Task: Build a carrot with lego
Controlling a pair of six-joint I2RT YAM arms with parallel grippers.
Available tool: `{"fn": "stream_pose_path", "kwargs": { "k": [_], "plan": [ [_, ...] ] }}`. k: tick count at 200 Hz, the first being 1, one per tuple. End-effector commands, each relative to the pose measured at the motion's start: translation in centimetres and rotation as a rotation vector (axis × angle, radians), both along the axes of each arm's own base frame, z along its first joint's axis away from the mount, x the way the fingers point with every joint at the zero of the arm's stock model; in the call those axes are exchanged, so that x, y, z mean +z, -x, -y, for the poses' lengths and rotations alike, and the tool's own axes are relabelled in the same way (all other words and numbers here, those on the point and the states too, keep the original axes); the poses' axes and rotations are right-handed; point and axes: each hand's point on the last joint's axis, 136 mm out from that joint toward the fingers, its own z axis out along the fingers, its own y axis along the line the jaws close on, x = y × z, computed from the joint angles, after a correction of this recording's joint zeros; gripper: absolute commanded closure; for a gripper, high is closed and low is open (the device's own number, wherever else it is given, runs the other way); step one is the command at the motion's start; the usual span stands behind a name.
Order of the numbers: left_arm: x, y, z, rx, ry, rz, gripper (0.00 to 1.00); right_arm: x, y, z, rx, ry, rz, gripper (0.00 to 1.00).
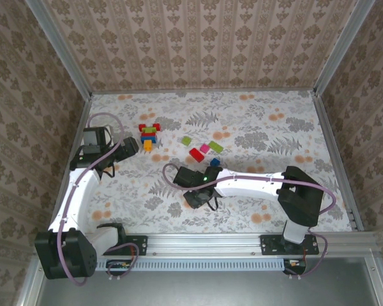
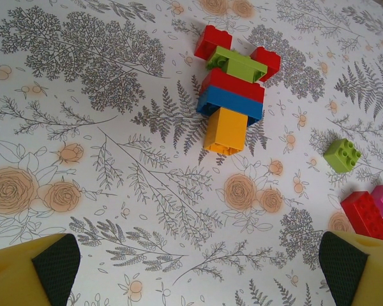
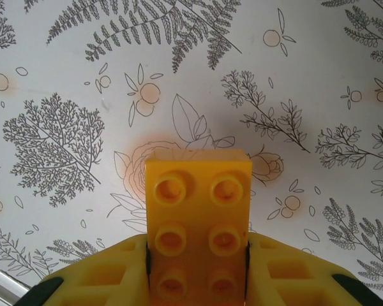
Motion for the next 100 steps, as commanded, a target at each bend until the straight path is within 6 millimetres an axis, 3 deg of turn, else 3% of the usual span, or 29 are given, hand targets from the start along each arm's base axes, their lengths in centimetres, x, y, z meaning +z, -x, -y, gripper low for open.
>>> {"fn": "stream_pose_path", "kwargs": {
  "k": [1,100],
  "plan": [
    [0.5,-0.1,0.1,-0.019,-0.02,0.012,0.0,-0.5,0.3,-0.5,0.003,0.01,-0.023,0.68],
    [0.4,-0.1,0.1,-0.019,-0.019,0.01,0.0,-1.4,1.4,0.9,0.007,0.082,-0.057,0.68]
  ]
}}
